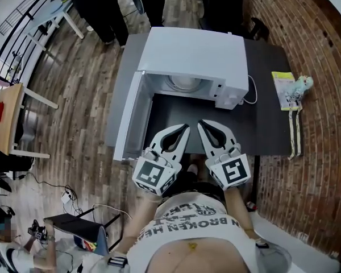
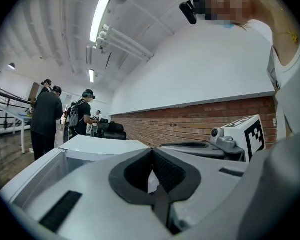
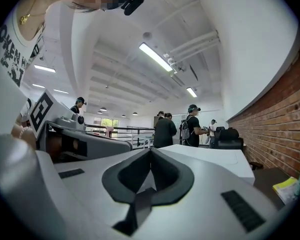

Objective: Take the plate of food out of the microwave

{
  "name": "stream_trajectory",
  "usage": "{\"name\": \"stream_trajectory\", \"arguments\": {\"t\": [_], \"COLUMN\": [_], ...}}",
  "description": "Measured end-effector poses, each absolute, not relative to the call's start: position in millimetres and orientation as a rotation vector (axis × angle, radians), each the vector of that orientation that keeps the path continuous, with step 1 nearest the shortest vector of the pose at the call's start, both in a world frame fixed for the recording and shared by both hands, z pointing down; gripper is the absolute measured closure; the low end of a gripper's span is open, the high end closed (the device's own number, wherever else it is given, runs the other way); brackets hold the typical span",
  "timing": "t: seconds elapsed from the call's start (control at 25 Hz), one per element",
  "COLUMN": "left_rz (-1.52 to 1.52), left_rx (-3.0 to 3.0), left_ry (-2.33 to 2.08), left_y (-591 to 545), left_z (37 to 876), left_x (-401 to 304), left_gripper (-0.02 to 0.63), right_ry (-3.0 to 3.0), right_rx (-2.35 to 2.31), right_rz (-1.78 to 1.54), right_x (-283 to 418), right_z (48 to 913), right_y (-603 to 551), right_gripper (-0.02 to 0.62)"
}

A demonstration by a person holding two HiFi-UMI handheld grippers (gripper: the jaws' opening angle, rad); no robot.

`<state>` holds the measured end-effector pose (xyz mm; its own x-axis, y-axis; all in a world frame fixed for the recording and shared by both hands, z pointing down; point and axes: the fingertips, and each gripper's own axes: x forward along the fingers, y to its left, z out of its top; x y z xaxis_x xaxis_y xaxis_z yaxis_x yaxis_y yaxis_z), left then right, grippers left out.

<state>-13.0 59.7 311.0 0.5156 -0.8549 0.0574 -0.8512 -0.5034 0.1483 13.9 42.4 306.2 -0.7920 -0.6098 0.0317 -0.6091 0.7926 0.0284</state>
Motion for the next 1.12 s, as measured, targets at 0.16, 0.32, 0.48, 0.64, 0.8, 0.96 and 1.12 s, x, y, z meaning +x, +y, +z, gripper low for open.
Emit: {"name": "stream_trajectory", "arguments": {"t": [0.16,0.32,0.48,0.64,0.8,0.96,1.12], "left_rz": [-0.018,-0.002,-0.002,0.022,0.059,0.063,0.068], "left_rx": [2.568,2.57,2.579,2.602,2.62,2.597,2.569], "left_ry": [-1.465,-1.447,-1.382,-1.3,-1.255,-1.221,-1.215], "left_y": [41,20,-5,-30,-54,-76,-97], "left_z": [320,324,330,339,349,369,386], "left_x": [-23,-38,-45,-49,-59,-71,-80], "left_gripper": [0.603,0.603,0.603,0.603,0.603,0.603,0.603], "right_ry": [-2.929,-2.911,-2.864,-2.823,-2.785,-2.744,-2.69], "right_rx": [0.982,0.997,1.032,1.08,1.123,1.149,1.146], "right_rz": [0.003,0.021,0.01,0.016,0.049,0.083,0.125], "right_x": [5,-6,-12,-20,-30,-41,-46], "right_z": [313,317,323,331,343,364,389], "right_y": [27,9,-14,-37,-59,-78,-93], "right_gripper": [0.588,0.588,0.588,0.588,0.588,0.588,0.588]}}
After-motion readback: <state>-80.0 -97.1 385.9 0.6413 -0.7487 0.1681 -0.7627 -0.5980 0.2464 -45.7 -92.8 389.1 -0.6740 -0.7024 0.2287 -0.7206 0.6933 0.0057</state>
